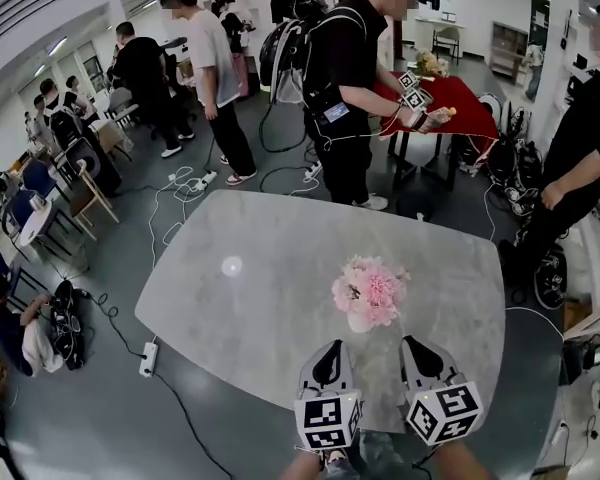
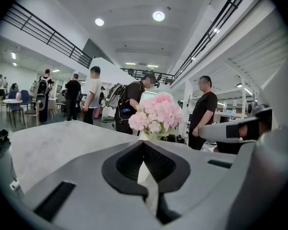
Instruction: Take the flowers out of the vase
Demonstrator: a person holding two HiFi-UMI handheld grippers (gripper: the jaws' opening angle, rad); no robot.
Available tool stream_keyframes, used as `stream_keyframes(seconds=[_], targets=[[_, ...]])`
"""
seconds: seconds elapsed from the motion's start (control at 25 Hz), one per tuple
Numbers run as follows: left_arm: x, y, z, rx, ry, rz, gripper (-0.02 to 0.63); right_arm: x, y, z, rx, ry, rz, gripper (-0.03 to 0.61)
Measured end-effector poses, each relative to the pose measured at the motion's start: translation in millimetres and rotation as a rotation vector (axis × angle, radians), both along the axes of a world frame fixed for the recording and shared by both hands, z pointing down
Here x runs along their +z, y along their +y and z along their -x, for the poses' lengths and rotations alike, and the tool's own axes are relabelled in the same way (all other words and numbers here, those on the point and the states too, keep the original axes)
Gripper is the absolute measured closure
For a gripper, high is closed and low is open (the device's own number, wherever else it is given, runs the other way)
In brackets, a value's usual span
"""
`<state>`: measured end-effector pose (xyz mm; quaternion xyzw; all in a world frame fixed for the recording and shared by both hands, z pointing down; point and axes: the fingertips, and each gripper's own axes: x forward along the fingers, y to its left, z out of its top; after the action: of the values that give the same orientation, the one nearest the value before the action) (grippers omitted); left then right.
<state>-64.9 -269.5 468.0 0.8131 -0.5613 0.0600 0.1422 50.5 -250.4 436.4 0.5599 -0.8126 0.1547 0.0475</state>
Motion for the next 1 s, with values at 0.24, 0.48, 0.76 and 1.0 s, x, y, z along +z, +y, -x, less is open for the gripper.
stream_keyframes(seconds=[0.24, 0.48, 0.76, 1.0], targets=[[17, -17, -5, 0.027, 0.014, -0.002, 0.607, 24, -14, -3, 0.003, -0.032, 0.037, 0.561], [36, -38, -23, 0.115, 0.017, -0.025, 0.466, 47, -20, -5, 0.005, -0.066, 0.056, 0.561], [52, -60, -43, 0.174, 0.038, -0.064, 0.305, 60, -16, -6, -0.017, -0.08, 0.061, 0.561], [57, -82, -56, 0.226, 0.062, -0.098, 0.235, 68, -15, -8, -0.039, -0.099, 0.075, 0.561]])
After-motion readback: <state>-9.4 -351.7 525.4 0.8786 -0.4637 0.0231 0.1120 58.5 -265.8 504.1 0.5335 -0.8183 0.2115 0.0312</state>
